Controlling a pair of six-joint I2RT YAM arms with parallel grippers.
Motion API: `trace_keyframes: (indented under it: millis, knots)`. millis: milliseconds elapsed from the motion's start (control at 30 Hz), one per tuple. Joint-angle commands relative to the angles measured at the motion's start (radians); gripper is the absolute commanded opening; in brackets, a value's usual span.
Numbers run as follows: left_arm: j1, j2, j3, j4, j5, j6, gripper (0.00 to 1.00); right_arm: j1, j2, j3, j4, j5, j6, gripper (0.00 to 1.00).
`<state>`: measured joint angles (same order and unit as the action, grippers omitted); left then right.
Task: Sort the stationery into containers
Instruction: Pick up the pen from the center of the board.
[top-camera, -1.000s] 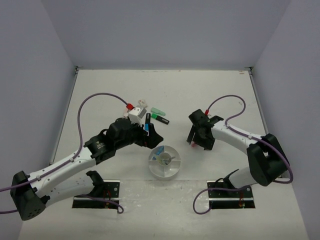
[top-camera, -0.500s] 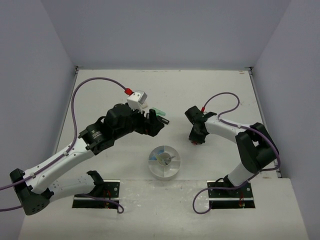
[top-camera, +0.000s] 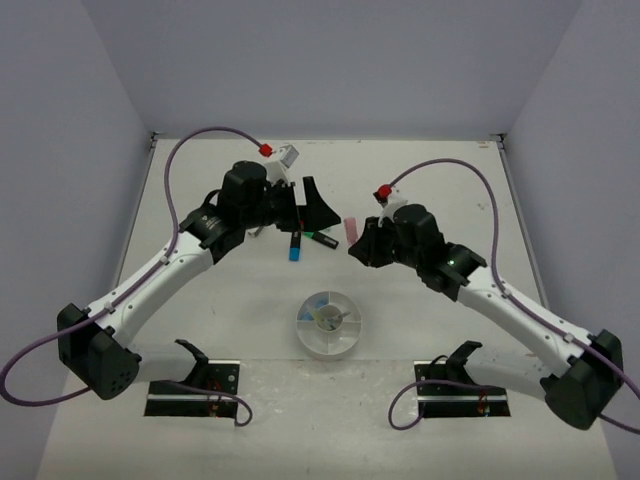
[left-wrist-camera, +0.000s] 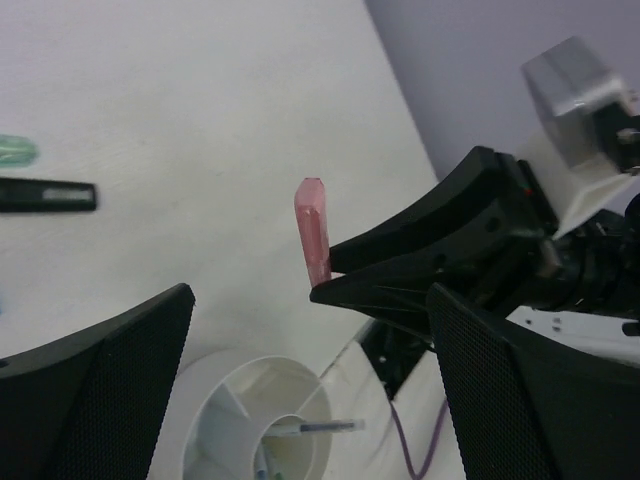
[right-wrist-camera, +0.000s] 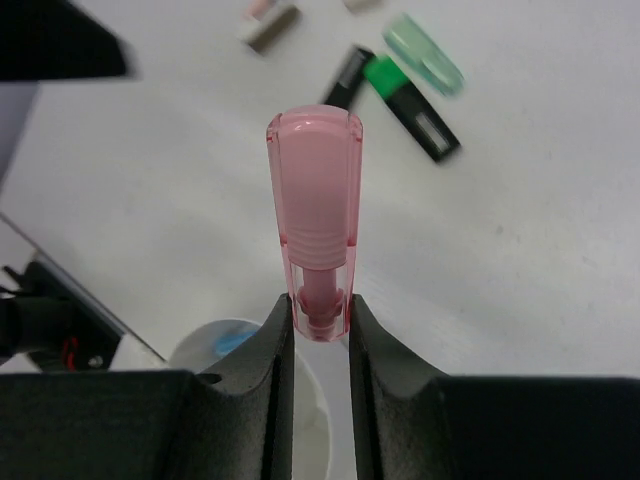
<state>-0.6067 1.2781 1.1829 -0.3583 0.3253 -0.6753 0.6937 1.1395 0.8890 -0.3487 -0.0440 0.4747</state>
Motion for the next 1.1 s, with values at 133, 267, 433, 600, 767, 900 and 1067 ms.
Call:
trace_keyframes:
  millis: [133,267,433,600,767,900,1067]
  knots:
    - [-0.002,0.029,-0.048,0.443,0.404,-0.204,0.98,0.005,-0.124,0.072,0.068,-0.190,-0.174,0.00]
    - [-0.002,0.041,-0.056,0.448,0.388,-0.204,0.85,0.009,-0.140,0.098,0.054,-0.188,-0.184,0.00]
    - [-0.004,0.067,-0.072,0.448,0.360,-0.194,0.57,0.025,-0.157,0.114,0.049,-0.183,-0.214,0.00]
    - [-0.005,0.075,-0.072,0.415,0.348,-0.164,0.37,0.027,-0.158,0.117,0.047,-0.185,-0.219,0.00]
    - [-0.006,0.076,-0.059,0.383,0.338,-0.138,0.00,0.027,-0.159,0.116,0.045,-0.181,-0.222,0.00]
    - [-0.007,0.055,-0.025,0.179,0.204,0.047,0.00,0.027,-0.165,0.093,0.031,-0.165,-0.205,0.97]
    - [-0.048,-0.068,-0.156,-0.007,-0.119,0.209,0.00,0.024,-0.248,0.020,-0.031,-0.017,-0.195,0.99]
